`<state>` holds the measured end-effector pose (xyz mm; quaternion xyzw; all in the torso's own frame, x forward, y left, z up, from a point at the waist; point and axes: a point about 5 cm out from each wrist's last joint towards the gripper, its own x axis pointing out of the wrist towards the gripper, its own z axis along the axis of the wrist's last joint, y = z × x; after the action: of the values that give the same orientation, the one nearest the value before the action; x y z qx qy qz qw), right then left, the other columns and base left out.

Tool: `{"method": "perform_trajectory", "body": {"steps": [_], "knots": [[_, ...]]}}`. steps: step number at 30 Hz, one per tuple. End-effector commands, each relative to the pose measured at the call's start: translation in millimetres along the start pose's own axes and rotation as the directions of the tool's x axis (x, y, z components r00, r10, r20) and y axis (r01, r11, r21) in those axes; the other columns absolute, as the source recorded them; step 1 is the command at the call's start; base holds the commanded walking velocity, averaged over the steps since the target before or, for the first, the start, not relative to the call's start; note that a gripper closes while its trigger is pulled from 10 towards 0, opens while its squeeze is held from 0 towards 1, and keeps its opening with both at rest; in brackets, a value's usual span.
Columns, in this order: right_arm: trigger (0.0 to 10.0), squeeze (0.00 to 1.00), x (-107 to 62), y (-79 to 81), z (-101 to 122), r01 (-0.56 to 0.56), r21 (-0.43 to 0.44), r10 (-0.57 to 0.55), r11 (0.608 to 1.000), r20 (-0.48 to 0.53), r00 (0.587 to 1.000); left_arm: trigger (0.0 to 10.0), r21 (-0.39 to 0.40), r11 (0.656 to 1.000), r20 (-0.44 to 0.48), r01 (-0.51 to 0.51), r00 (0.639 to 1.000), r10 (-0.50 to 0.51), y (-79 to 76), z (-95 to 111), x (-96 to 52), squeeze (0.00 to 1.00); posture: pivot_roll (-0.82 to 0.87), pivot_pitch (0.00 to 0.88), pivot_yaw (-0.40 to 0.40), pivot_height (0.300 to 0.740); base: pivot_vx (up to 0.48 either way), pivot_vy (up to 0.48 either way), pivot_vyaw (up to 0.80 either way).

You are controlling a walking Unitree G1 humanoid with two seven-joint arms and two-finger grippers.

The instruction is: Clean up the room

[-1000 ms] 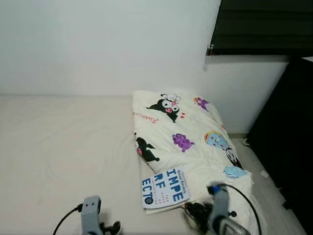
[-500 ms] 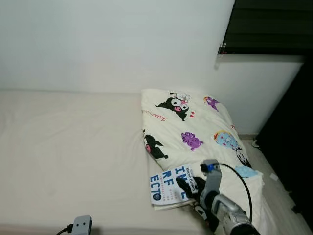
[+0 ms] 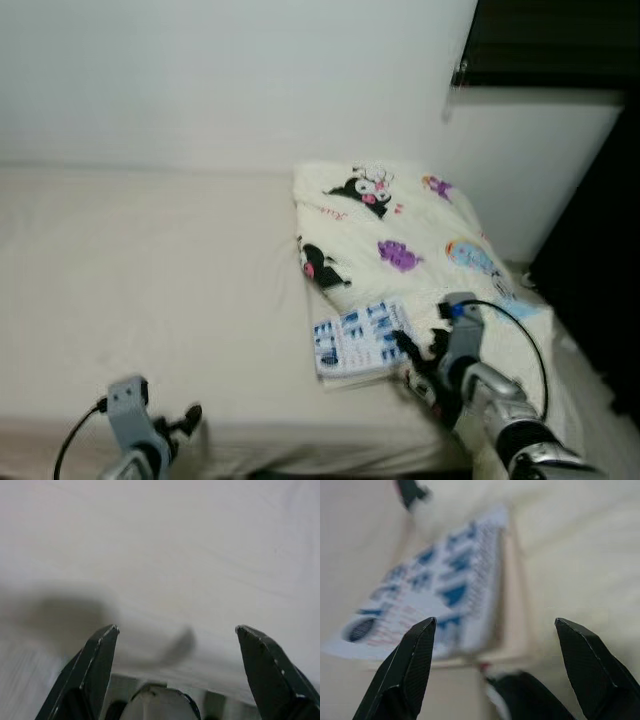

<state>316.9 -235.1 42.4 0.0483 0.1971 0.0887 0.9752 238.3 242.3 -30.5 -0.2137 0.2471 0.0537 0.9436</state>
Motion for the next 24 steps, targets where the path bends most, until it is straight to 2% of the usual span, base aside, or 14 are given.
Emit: {"method": "perform_trajectory", "body": {"steps": [1, 3, 10, 11, 12, 15, 16, 19, 20, 22, 23, 24], "knots": [[10.0, 0.0, 0.8, -3.3, 7, 0.014, 0.026, -0.015, 1.0, 0.026, 1.0, 10.0, 0.002, 1.0, 0.036, 0.03, 0.999, -0.03, 1.5, 10, 0.8, 0.0, 0.06, 0.059, -0.005, 0.57, 0.0, 0.0, 0.0], [10.0, 0.0, -1.3, -8.7, 9, 0.017, 0.018, -0.017, 1.0, 0.027, 0.999, 10.0, 0.049, 0.996, 0.056, 0.072, 0.996, -0.074, 6.2, 20, -1.7, 0.0, 0.1, 0.103, 0.015, 0.555, 0.0, 0.0, 0.0], [10.0, 0.0, 0.4, -8.7, 18, 0.002, 0.026, -0.003, 1.0, 0.062, 0.998, 10.0, 0.075, 0.994, 0.05, 0.074, 0.996, -0.078, 17.7, 19, -9.2, 0.0, 0.12, 0.119, 0.034, 0.53, 0.0, 0.0, 0.0], [10.0, 0.0, 1.4, -7.6, 21, -0.008, 0.036, 0.006, 0.999, 0.079, 0.997, 10.0, 0.08, 0.994, 0.047, 0.073, 0.996, -0.076, 20.2, 18, -10.9, 0.0, 0.13, 0.122, 0.036, 0.525, 0.0, 0.0, 0.0], [10.0, 0.0, 3.9, -5.3, 34, -0.045, 0.091, 0.031, 0.995, 0.149, 0.988, 10.0, 0.081, 0.994, 0.038, 0.071, 0.997, -0.074, 24.5, 15, -14.4, 0.0, 0.13, 0.124, 0.038, 0.52, 0.0, 0.0, 0.0], [10.0, 0.0, 4.6, -4.5, 39, -0.062, 0.114, 0.041, 0.992, 0.179, 0.983, 10.0, 0.081, 0.994, 0.034, 0.07, 0.997, -0.073, 25.7, 14, -15.5, 0.0, 0.13, 0.124, 0.038, 0.52, 0.0, 0.0, 0.0], [10.0, 0.0, 6.9, 1.2, 43, -0.109, 0.114, 0.085, 0.988, 0.194, 0.977, 10.0, 0.084, 0.994, 0.021, 0.075, 0.997, -0.077, 25.6, 10, -16.9, 0.0, 0.12, 0.126, 0.038, 0.52, 0.0, 0.0, 0.0], [10.0, 0.0, 8.3, 4.9, 43, -0.133, 0.101, 0.113, 0.986, 0.186, 0.976, 10.0, 0.086, 0.993, 0.015, 0.08, 0.997, -0.082, 25.0, 7, -17.5, 0.0, 0.12, 0.126, 0.038, 0.52, 0.0, 0.0, 0.0], [10.0, 0.0, 9.9, 10.8, 40, -0.167, 0.068, 0.154, 0.984, 0.162, 0.975, 10.0, 0.087, 0.992, 0.008, 0.085, 0.996, -0.086, 24.0, 5, -17.9, 0.0, 0.12, 0.129, 0.038, 0.52, 0.0, 0.0, 0.0], [10.0, 0.0, 12.8, 29.4, 25, -0.279, -0.036, 0.28, 0.96, 0.052, 0.959, 10.0, 0.098, 0.99, -0.014, 0.104, 0.995, -0.103, 18.4, -2, -17.1, 0.0, 0.11, 0.128, 0.031, 0.52, 0.0, 0.0, 0.0], [10.0, 0.0, 12.8, 29.4, 25, -0.279, -0.036, 0.28, 0.96, 0.052, 0.959, 10.0, 0.098, 0.99, -0.014, 0.104, 0.995, -0.103, 18.4, -2, -17.1, 0.0, 0.11, 0.128, 0.031, 0.52, 0.0, 0.0, 0.0], [10.0, 0.0, 13.2, 35.7, 19, -0.32, -0.07, 0.322, 0.945, 0.009, 0.947, 10.0, 0.101, 0.989, -0.02, 0.111, 0.994, -0.11, 16.1, -4, -16.5, 0.0, 0.11, 0.128, 0.031, 0.52, 0.0, 0.0, 0.0]]}}
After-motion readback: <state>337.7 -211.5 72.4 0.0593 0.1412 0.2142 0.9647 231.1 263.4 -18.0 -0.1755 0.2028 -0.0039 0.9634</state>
